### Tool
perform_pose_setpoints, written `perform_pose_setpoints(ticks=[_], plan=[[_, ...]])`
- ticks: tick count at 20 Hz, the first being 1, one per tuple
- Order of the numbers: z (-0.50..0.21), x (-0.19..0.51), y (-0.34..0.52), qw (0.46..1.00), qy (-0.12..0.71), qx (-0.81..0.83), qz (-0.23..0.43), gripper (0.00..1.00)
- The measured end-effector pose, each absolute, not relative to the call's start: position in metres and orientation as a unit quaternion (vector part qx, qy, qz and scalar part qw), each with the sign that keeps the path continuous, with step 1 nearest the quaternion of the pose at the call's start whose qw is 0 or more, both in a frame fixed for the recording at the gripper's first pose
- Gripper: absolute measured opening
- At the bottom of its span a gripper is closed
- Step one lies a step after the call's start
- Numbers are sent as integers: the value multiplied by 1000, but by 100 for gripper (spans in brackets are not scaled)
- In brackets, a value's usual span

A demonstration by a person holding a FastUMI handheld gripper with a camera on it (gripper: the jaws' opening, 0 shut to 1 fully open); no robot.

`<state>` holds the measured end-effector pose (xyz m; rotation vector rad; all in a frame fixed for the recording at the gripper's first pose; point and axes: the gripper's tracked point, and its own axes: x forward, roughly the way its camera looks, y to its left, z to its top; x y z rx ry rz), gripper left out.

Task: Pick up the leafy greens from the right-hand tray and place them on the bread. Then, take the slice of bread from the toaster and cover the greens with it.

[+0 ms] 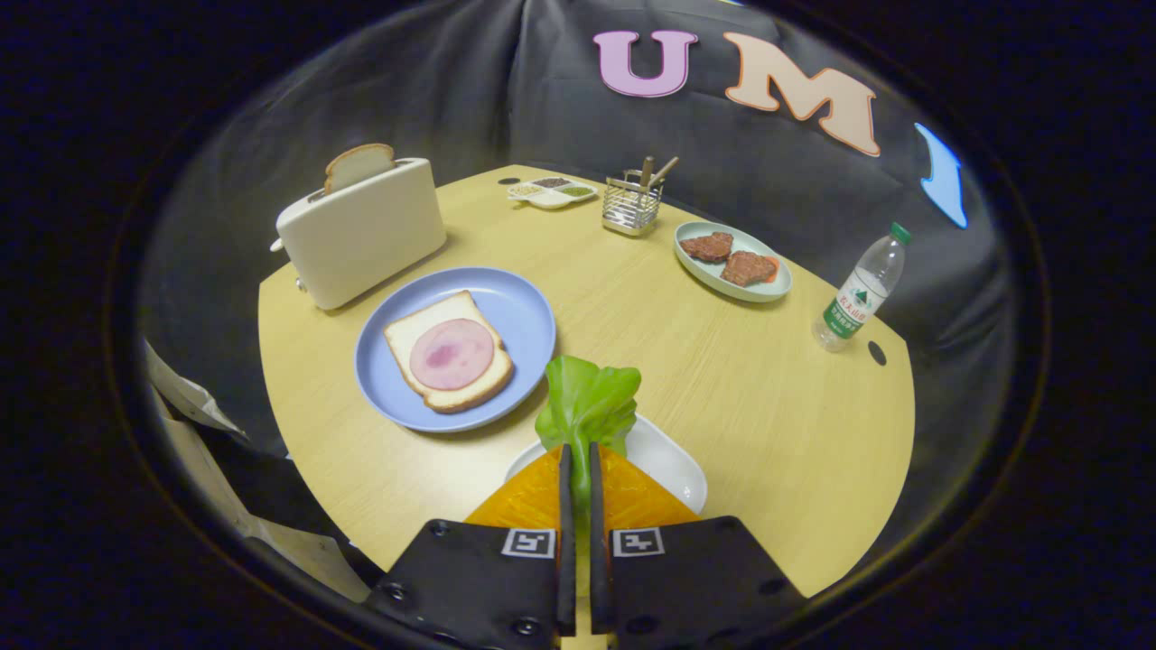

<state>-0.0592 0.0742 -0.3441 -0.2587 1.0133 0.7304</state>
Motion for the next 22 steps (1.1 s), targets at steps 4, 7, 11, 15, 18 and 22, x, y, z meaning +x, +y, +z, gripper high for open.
perform_pose_setpoints(ticks=[4,7,11,15,18,22], plan=[[-333,-63,90,807,468,-124,339,9],[-323,-65,104,808,463,-126,342,9],[-315,-66,125,808,458,-126,348,9],[-311,-66,146,808,454,-124,354,9],[-311,-67,164,806,453,-122,360,9],[-312,-68,188,802,452,-123,370,9]])
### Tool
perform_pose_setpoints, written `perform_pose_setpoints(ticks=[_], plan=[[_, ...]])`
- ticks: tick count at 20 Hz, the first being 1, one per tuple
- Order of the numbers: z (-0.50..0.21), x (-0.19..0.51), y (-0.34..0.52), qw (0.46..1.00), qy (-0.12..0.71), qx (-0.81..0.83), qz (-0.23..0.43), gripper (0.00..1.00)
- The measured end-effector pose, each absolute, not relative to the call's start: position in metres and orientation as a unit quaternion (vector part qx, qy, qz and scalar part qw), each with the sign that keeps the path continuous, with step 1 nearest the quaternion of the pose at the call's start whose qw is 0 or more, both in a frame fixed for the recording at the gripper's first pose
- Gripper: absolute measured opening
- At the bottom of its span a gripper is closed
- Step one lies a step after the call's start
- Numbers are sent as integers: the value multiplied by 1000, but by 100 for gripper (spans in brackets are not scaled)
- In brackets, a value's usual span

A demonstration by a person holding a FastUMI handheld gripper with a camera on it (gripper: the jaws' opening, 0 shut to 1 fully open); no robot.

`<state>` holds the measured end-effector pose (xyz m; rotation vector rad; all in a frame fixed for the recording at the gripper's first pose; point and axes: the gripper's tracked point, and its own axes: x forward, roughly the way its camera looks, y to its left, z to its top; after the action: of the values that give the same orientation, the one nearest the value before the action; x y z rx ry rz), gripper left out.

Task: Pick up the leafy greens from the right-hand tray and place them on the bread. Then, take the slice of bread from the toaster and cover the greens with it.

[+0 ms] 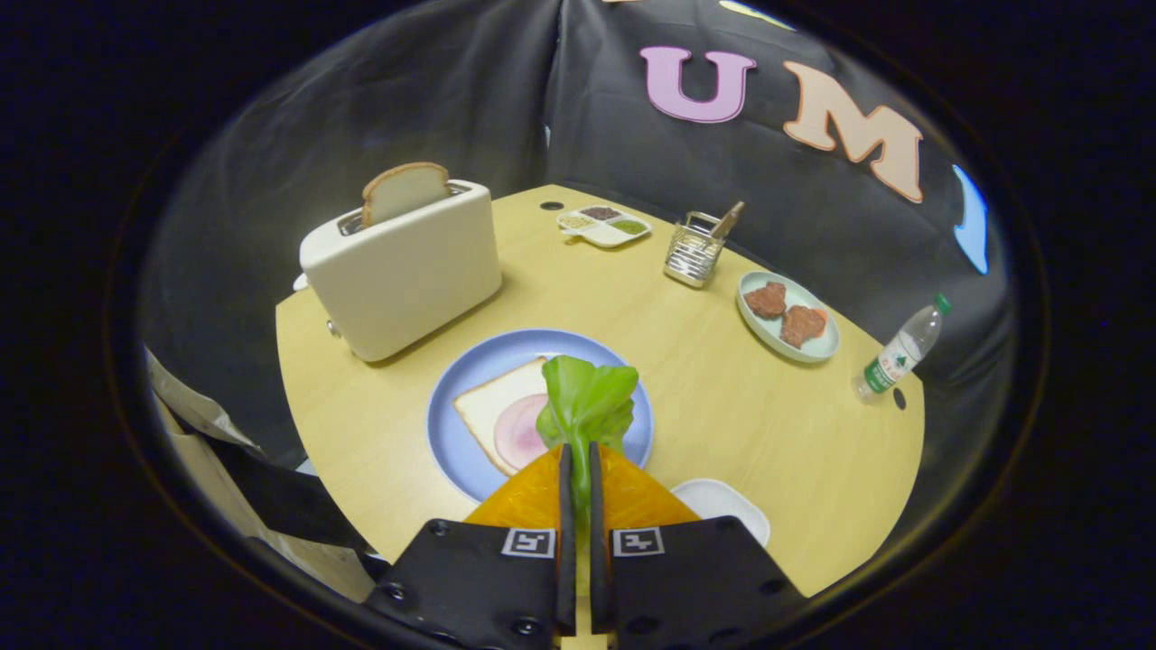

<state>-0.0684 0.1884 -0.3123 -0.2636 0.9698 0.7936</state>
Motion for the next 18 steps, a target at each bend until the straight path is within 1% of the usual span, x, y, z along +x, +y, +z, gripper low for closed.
perform_pose_setpoints(ticks=[10,18], plan=[[-322,-78,241,785,462,-122,395,9],[-334,-88,268,767,477,-116,413,9]])
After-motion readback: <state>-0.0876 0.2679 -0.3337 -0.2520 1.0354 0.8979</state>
